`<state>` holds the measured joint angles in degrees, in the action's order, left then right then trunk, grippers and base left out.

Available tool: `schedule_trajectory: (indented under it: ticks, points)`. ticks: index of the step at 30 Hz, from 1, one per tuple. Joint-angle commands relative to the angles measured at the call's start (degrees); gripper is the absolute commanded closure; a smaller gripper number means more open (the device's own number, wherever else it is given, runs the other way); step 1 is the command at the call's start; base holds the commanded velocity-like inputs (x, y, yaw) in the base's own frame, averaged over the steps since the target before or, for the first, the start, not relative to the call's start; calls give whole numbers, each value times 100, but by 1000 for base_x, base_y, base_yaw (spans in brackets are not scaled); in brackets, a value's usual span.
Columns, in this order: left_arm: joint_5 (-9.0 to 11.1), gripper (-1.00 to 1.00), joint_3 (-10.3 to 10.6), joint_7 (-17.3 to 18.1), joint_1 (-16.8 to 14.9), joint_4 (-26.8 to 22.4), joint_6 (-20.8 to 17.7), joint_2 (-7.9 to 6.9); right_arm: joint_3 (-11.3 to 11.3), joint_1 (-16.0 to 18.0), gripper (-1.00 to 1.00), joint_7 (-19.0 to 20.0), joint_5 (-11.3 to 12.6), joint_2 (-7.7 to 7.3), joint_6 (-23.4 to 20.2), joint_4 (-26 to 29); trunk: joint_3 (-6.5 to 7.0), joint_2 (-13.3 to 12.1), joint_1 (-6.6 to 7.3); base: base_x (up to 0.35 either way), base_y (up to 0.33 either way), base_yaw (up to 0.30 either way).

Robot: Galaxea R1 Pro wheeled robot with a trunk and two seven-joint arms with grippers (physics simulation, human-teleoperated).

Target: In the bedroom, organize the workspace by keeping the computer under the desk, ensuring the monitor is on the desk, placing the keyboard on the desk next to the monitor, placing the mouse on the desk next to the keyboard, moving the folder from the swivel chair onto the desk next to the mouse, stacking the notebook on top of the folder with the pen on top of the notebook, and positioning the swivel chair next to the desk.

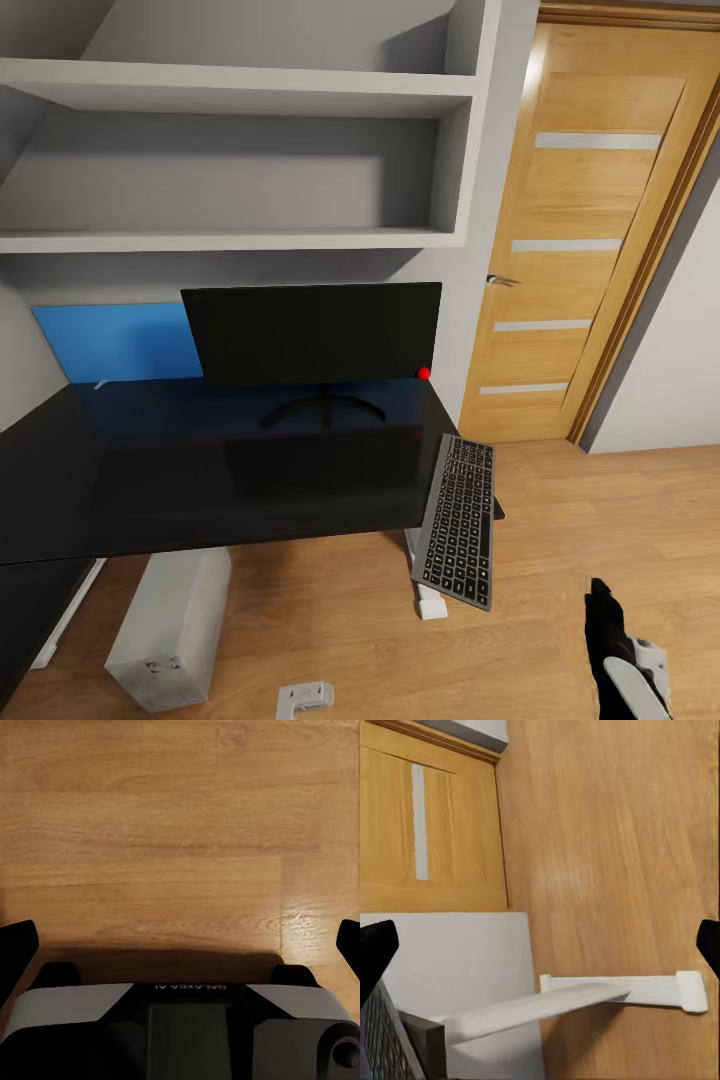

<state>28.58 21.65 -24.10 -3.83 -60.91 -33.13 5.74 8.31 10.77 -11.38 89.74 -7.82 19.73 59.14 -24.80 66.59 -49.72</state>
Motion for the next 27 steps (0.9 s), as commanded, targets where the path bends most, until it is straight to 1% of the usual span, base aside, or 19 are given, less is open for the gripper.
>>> schedule_trajectory:
  ticks: [1, 2, 3, 4, 5, 7, 8, 9, 10, 13, 14, 15, 16, 18, 19, 21, 24, 25, 27]
  points:
    - [60, -100, -69, -57, -4, -11, -9, -9, -17, 468, -100, -369, -201, -351, 52, -1402, -7, 4, 0, 0, 0, 0]
    - [60, -100, -75, -58, -4, -10, -9, -10, -20, 559, -100, -387, -322, -369, 58, -1671, -7, 4, 0, 0, 0, 0]
    - [60, -100, -87, -58, -4, -10, -9, -10, -24, 753, -100, -414, -650, -398, 69, -2224, -7, 4, 0, 0, 0, 0]
    - [60, -100, -93, -58, -4, -9, -8, -10, -25, 851, -100, -423, -851, -408, 74, -2492, -7, 4, 0, 0, 0, 0]
    - [60, -100, -105, -59, -4, -9, 16, -18, -24, 1037, -100, -435, -1514, -412, 94, -3044, -7, 4, 0, 0, 0, 0]
    - [60, -100, -116, -57, -4, -9, 63, -33, -24, 1171, -100, -441, -2243, -400, 135, -3478, -7, 4, 0, 0, 0, 0]
    - [60, -100, -120, -56, -4, -9, 91, -41, -22, 1219, -100, -444, -2559, -387, 160, -3641, -7, 4, 0, 0, 0, 0]
    - [60, -100, -127, -55, -4, -3, 177, -65, -10, 1312, -100, -448, -3354, -295, 233, -4060, -7, 4, 0, 0, 0, 0]
    - [60, -100, -130, -53, -4, 5, 220, -86, -8, 1347, -100, -449, -3783, -191, 270, -4350, -7, 4, 0, 0, 0, 0]
    - [61, -100, -129, -54, -4, 44, 262, -108, -10, 1378, -100, -451, -4302, -42, 322, -4777, -7, 4, 0, 0, 0, 0]
    - [61, -100, -129, -54, -4, 44, 262, -108, -10, 1378, -100, -451, -4302, -42, 322, -4777, -7, 4, 0, 0, 0, 0]
    - [61, -100, -128, -53, -4, 66, 271, -122, -12, 1384, -100, -451, -4445, -5, 350, -4899, -7, 4, 0, 0, 0, 0]
    - [61, -100, -122, -54, -4, 244, 367, -271, -17, 1400, -100, -455, -4993, 102, 679, -5258, -7, 4, 0, 0, 0, 0]
    - [63, -100, -121, -53, -4, 296, 416, -303, -20, 1402, -100, -455, -5044, 127, 727, -5314, -7, 4, 0, 0, 0, 0]
    - [65, -100, -119, -52, -4, 484, 637, -363, -38, 1405, -100, -456, -5040, 170, 788, -5406, -7, 4, 0, 0, 0, 0]
    - [68, -100, -119, -48, -4, 701, 886, -401, -50, 1407, -100, -458, -5032, 197, 857, -5469, -7, 4, 0, 0, 0, 0]
    - [71, -100, -109, -38, -4, 1136, 1281, -426, -58, 1408, -100, -459, -5023, 215, 1007, -5523, -7, 4, 0, 0, 0, 0]
    - [62, -100, -102, -31, -4, 1467, 1545, -433, -64, 1409, -100, -460, -5022, 216, 1109, -5543, -7, 4, 0, 0, 0, 0]
    - [55, -100, -96, -22, -4, 1741, 1804, -436, -68, 1409, -100, -457, -5023, 222, 1186, -5560, -7, 4, 0, 0, 0, 0]
